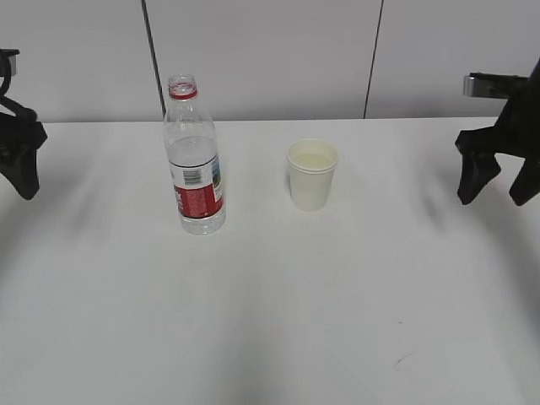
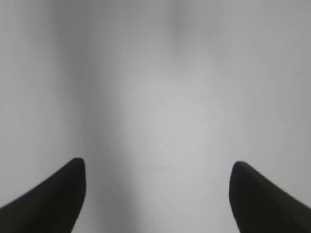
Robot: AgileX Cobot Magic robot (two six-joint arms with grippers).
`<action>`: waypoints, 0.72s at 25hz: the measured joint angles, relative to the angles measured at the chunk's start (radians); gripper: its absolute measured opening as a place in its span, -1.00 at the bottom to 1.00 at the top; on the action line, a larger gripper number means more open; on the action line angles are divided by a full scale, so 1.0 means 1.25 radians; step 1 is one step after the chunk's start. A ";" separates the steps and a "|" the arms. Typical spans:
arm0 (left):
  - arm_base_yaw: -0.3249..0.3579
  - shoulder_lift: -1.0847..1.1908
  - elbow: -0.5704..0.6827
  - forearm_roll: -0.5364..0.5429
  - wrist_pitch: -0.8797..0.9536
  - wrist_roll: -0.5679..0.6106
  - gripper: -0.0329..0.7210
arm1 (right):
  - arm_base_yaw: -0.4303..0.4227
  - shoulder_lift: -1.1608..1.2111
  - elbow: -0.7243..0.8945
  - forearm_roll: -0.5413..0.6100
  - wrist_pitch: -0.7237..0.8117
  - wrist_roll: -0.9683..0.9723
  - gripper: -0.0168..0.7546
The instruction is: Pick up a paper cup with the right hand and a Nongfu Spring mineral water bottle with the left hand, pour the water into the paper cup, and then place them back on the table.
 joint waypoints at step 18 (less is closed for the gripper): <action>0.000 -0.097 0.001 -0.011 0.005 0.013 0.52 | 0.000 -0.087 0.000 -0.019 0.005 -0.002 0.56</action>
